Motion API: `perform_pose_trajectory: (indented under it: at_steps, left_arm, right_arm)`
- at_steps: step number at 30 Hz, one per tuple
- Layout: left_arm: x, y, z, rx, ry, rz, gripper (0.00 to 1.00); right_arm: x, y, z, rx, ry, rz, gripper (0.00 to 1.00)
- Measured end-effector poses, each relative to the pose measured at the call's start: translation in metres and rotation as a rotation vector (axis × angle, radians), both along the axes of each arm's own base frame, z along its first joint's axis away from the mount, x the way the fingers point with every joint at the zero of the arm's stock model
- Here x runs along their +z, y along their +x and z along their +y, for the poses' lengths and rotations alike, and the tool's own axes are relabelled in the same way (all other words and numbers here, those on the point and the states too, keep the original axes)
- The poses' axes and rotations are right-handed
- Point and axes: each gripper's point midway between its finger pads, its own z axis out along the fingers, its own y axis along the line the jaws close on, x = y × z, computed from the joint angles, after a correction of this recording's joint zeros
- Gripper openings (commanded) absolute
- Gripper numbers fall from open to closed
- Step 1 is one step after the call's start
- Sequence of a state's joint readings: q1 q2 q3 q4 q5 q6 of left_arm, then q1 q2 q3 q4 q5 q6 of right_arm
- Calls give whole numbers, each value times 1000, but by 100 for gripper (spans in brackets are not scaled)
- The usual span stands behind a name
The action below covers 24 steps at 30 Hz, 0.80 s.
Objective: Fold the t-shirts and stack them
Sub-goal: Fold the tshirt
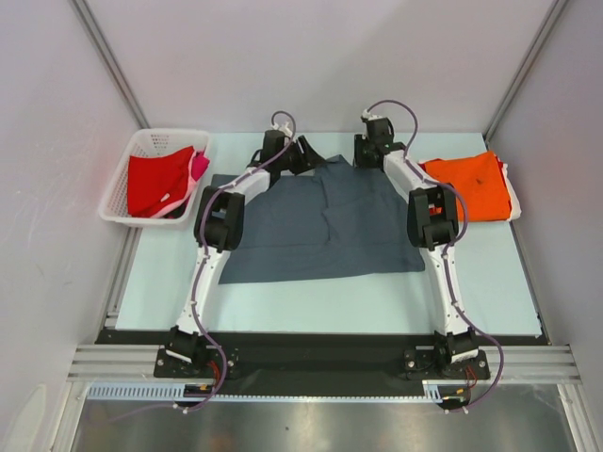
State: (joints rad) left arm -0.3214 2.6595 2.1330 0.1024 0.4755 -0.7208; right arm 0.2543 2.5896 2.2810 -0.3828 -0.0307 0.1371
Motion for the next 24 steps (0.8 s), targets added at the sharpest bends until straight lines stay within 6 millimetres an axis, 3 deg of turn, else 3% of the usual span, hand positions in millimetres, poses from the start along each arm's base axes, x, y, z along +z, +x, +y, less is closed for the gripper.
perform_pose_trajectory:
  at_steps: [2, 5, 9, 13, 18, 24]
  left_arm:
    - [4, 1, -2, -6, 5, -18, 57]
    - [20, 6, -9, -7, 18, -54, 54]
    - [39, 6, -25, -22, 27, -111, 54]
    - [36, -3, -39, -47, 51, -118, 57]
    - [41, -13, -59, -93, 75, -152, 67]
    - [55, -22, -81, -149, 100, -228, 68]
  right_arm:
    - [-13, -7, -4, -2, -8, 28, 33]
    - [-14, -13, -9, -11, 4, 18, 22]
    - [-15, -47, -17, -23, 17, 50, 19]
    - [-15, -83, -24, -43, 32, 73, 18]
    - [-16, -105, -26, -62, 51, 72, 39]
    - [-12, -102, -26, -67, 58, 61, 48]
